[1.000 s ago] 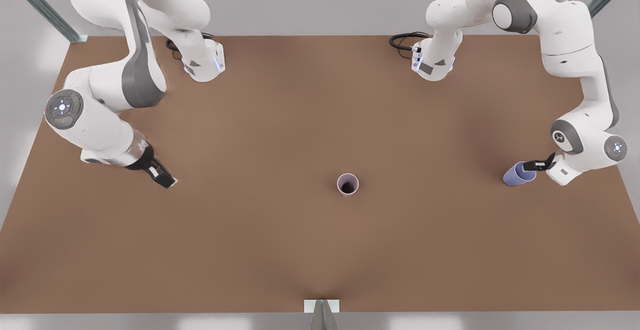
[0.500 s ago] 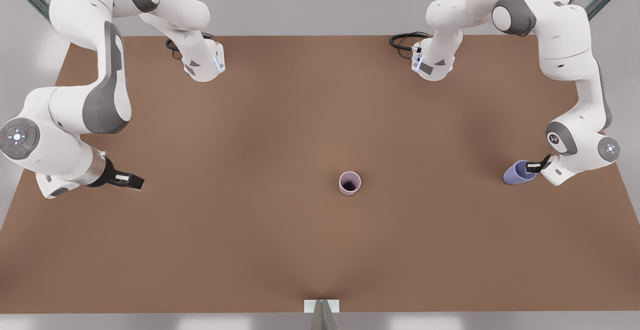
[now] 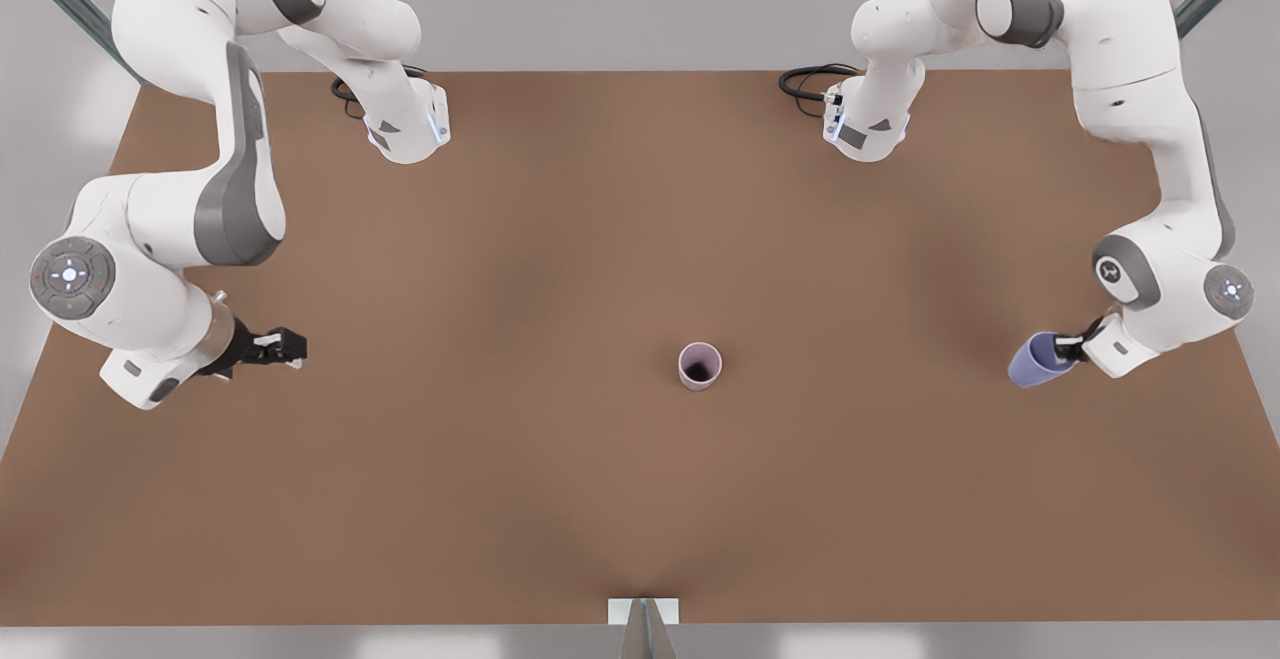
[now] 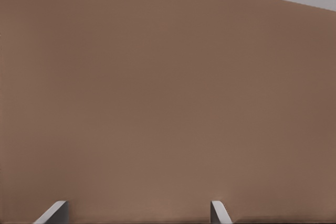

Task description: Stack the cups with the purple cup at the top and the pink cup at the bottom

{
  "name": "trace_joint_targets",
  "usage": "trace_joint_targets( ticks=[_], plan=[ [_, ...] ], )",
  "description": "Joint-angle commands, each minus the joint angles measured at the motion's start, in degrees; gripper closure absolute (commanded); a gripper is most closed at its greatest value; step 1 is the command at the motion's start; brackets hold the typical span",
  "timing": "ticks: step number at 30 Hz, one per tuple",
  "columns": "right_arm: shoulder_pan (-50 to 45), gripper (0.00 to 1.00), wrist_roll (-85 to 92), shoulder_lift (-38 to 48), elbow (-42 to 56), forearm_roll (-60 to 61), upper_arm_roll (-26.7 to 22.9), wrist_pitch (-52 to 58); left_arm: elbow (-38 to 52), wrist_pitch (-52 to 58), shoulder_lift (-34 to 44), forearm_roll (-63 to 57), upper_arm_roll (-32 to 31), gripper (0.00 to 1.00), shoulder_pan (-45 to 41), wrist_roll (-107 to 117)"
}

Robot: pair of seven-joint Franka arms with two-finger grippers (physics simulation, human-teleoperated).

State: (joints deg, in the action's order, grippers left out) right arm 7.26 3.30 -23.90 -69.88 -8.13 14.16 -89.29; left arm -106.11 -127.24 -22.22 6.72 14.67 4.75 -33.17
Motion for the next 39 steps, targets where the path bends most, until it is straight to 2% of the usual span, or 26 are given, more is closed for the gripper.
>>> trace_joint_targets(
  ticks=[1,4,6,8,12,14,18,29,39],
  plan=[
    [-0.14,0.00,-13.05,-0.01,0.09,1.45,-0.09,2.63,1.96,6.91,2.36,-0.04,-0.44,0.79,-5.44,15.93],
    [-0.40,0.00,-13.85,0.17,0.01,1.63,-0.09,2.63,7.67,15.09,2.45,-0.74,-0.44,0.79,-14.06,25.26],
    [-0.40,0.00,-13.76,0.26,0.09,1.72,-0.01,2.63,7.85,15.35,2.10,-0.66,-0.52,0.79,-19.24,29.47],
    [-0.23,0.00,-13.93,0.26,0.00,1.72,-0.01,2.45,9.69,15.53,0.26,-0.66,-5.79,0.79,-20.74,41.06],
    [-0.14,0.00,-18.06,0.26,-0.08,1.89,0.26,2.72,20.42,20.89,-6.69,-0.75,-6.15,0.79,-29.70,55.92],
    [-0.14,0.00,-17.45,0.26,0.01,1.80,0.26,2.80,28.76,25.90,-11.17,-0.74,-6.15,0.79,-33.22,63.40],
    [-0.14,0.00,-17.80,0.26,0.01,1.80,0.26,2.80,33.60,26.60,-13.11,0.05,-6.32,0.79,-36.65,73.59],
    [0.03,0.00,-17.45,0.26,-0.17,1.80,0.26,2.98,33.78,23.70,-13.99,3.39,-7.38,0.79,-41.66,77.73],
    [0.03,0.00,-17.45,0.26,-0.17,1.80,0.26,2.89,31.75,23.53,-14.69,3.12,-7.38,0.79,-41.57,76.94]
  ],
)
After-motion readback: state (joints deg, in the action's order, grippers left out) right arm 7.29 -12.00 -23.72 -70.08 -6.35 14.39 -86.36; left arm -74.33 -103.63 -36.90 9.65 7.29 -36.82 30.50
